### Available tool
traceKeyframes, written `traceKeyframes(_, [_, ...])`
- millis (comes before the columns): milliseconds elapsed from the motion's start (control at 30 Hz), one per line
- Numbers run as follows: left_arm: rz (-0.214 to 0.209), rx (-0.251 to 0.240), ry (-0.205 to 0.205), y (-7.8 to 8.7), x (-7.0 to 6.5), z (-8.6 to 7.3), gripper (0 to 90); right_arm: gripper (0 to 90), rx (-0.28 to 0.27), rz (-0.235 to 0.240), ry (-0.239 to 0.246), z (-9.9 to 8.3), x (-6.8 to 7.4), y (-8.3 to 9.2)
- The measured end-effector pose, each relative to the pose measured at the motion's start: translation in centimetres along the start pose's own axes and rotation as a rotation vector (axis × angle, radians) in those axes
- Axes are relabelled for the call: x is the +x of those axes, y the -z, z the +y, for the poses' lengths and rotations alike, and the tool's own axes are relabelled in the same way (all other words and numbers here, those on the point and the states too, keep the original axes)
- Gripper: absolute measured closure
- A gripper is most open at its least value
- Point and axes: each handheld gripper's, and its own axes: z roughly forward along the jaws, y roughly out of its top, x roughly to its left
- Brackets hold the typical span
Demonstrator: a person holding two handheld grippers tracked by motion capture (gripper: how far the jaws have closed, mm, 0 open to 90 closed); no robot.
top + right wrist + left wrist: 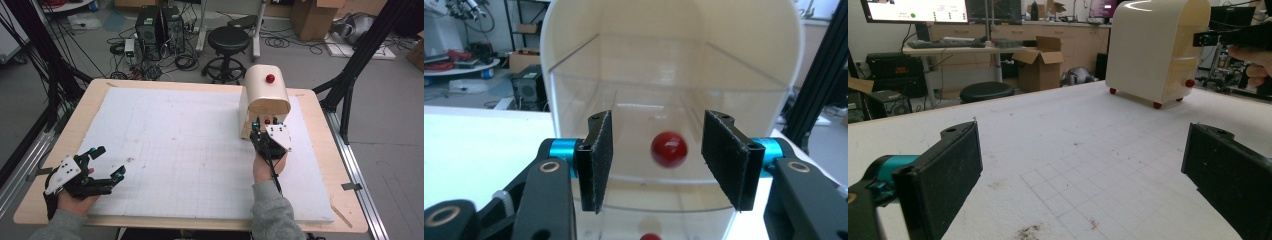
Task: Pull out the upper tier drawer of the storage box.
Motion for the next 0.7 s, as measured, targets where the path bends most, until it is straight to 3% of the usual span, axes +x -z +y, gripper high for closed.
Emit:
traceKeyframes(167, [0.0,-0.001,-0.001,0.03,0.06,0.02,3.3,46.3,0.018,-0.009,-0.009,-0.82,-0.15,-0.18])
traceKeyframes(533, [-0.001,-0.001,0.001,-0.08,0.04,-0.03,3.3,47.5,0.004,-0.01,-0.017,-0.68,-0.34,-0.04])
traceKeyframes(700, [0.002,-0.003,0.003,0.01,0.15,0.01,3.3,55.5,0.001,-0.011,-0.018,-0.66,-0.29,-0.01])
